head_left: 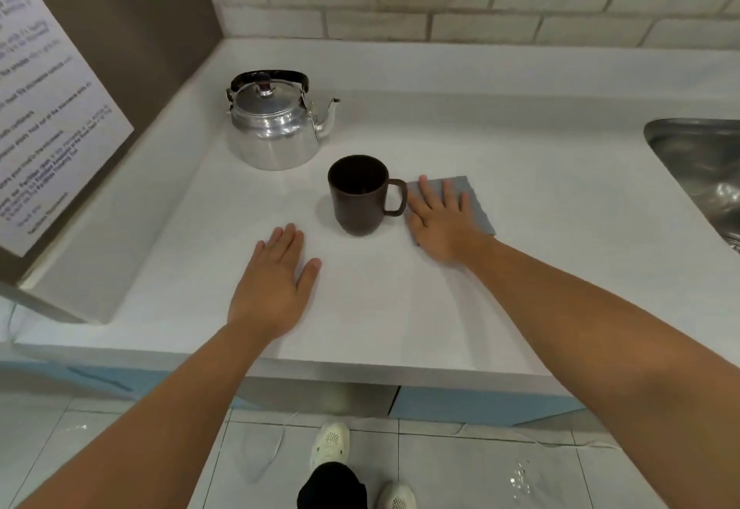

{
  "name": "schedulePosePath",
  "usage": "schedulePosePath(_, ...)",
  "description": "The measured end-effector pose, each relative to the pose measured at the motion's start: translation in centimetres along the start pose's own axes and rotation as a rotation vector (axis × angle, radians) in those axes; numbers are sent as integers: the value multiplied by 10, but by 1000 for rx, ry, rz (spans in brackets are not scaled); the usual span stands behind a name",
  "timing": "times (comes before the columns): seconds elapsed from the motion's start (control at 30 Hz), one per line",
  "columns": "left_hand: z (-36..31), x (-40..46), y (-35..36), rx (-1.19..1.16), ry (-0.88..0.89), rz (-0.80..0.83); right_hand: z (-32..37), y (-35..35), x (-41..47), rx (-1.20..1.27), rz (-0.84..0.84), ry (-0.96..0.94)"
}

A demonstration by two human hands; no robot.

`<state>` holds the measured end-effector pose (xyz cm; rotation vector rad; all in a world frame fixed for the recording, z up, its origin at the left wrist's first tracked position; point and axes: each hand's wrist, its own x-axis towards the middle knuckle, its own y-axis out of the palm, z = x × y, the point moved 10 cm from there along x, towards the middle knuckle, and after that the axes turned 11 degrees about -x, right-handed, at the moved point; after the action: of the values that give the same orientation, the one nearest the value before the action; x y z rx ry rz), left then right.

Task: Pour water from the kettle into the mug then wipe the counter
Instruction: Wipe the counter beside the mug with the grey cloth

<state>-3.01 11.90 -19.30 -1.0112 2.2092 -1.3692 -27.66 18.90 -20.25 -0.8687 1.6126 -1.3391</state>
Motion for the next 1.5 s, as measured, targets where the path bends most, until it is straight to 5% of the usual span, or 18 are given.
schedulePosePath(0.23, 5, 3, 3, 4, 4, 10, 15, -4, 9, 68, -90, -222)
schedulePosePath(0.53, 0, 1, -1, -13, 11, 32, 17, 2, -60, 109, -41, -12)
schedulePosePath(0.73, 11, -4, -13, -33, 129, 106, 124, 4, -137, 159, -95, -232)
schedulePosePath(0.93, 73, -6, -43, -4, 58, 80, 221, -6, -100, 166, -70, -386)
schedulePosePath(1.07, 99, -6, -58, -9, 38, 28, 248, -18, -21, 144, -32, -321)
schedulePosePath(1.23, 102, -6, -55, -4, 67, 19, 235, -30, 52, 135, -14, -26)
schedulePosePath(1.37, 102, -4, -54, 13, 83, 21, 265, -29, 46, 140, -22, -273)
schedulePosePath(1.5, 102, -4, -52, 20, 86, 24, 232, -34, 48, 155, -31, -10)
